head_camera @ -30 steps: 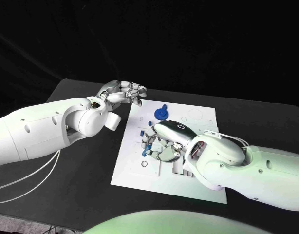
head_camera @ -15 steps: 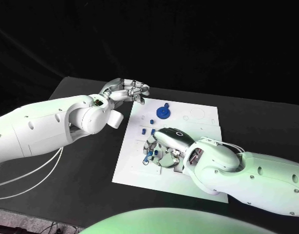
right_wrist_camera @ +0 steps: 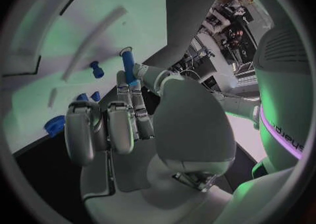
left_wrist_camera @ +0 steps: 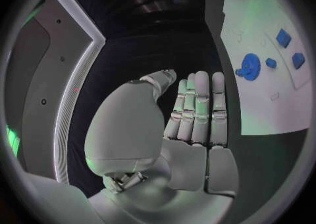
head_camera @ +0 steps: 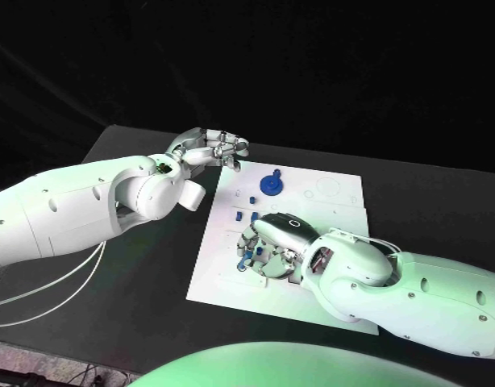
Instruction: Assemble the parts on the task board
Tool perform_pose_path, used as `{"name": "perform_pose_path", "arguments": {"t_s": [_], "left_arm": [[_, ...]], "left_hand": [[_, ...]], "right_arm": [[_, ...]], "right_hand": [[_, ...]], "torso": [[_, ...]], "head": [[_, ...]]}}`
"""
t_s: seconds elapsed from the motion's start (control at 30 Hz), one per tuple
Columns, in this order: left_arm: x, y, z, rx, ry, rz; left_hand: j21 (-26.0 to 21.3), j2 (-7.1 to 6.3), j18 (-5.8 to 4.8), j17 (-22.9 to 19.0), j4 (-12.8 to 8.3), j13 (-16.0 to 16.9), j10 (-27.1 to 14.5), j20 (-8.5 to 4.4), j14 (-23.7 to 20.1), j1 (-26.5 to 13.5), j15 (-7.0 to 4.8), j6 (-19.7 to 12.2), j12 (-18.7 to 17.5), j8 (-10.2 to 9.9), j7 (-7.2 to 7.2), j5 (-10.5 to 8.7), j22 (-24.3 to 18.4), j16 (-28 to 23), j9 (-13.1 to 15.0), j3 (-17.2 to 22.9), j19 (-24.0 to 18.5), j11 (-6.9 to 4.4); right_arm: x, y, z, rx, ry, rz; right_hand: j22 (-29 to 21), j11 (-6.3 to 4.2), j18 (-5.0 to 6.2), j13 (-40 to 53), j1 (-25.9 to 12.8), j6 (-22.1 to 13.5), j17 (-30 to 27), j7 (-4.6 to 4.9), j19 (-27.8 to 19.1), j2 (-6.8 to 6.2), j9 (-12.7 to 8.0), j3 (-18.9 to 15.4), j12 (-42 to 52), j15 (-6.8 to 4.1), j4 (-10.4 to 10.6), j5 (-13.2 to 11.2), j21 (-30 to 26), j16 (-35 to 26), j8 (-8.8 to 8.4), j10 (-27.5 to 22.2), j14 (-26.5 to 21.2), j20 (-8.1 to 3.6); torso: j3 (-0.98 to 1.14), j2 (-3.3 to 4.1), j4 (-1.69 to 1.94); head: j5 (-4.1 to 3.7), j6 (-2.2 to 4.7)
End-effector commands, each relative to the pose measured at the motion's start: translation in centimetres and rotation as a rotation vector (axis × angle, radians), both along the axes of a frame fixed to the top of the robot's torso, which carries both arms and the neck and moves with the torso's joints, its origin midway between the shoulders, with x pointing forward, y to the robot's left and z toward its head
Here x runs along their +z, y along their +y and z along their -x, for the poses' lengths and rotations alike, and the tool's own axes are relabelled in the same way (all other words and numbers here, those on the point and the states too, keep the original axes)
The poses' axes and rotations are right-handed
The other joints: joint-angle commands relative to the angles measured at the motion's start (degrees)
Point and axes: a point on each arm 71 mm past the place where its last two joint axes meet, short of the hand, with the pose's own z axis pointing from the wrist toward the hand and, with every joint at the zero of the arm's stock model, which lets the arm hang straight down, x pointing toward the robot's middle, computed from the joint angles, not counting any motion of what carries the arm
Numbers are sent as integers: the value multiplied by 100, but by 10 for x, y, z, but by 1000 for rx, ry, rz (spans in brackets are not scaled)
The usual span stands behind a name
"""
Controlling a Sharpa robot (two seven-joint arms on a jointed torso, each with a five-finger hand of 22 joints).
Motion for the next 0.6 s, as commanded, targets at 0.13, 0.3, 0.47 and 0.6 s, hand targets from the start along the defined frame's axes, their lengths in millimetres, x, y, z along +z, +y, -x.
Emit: {"name": "perform_pose_path", "arguments": {"t_s": [0.13,0.3,0.47,0.6], "left_arm": [[1,-2,1,-17,-3,15],[1,-2,1,-17,-2,14],[1,-2,1,-15,-2,13],[1,-2,1,-16,-2,14]], "left_hand": [[-31,6,57,10,-28,17,-48,38,-12,-64,40,-61,26,45,5,-21,-12,-15,15,-8,25,-8],[-31,6,57,10,-28,17,-48,38,-12,-64,40,-61,26,45,5,-21,-12,-15,15,-8,25,-8],[-31,6,57,10,-28,17,-48,38,-12,-64,40,-61,26,45,5,-21,-12,-15,15,-8,25,-8],[-31,6,57,10,-28,17,-48,38,-12,-64,40,-61,26,45,5,-21,-12,-15,15,-8,25,-8]], "right_arm": [[-5,3,2,23,-13,47],[-8,4,1,24,-14,71],[-10,5,1,26,-10,86],[-10,7,3,34,-9,87]], "right_hand": [[1310,-175,-19,200,19,-45,5,-1,308,68,5,2,9,-17,-29,22,-7,9,29,210,265,-32],[1305,-173,-16,205,10,-50,-1,1,302,65,10,2,5,-16,-36,22,-22,6,30,208,264,-31],[1305,-171,-16,206,6,-53,-3,2,302,65,12,3,3,-16,-37,22,-22,5,29,206,264,-30],[1302,-165,-14,215,-24,-69,-13,5,297,51,22,-3,-10,-11,-49,15,-31,0,26,194,261,-27]], "torso": [[-2,1,1],[0,0,3],[-1,-2,-1],[1,-1,0]], "head": [[11,-22],[7,-26],[9,-25],[10,-25]]}}
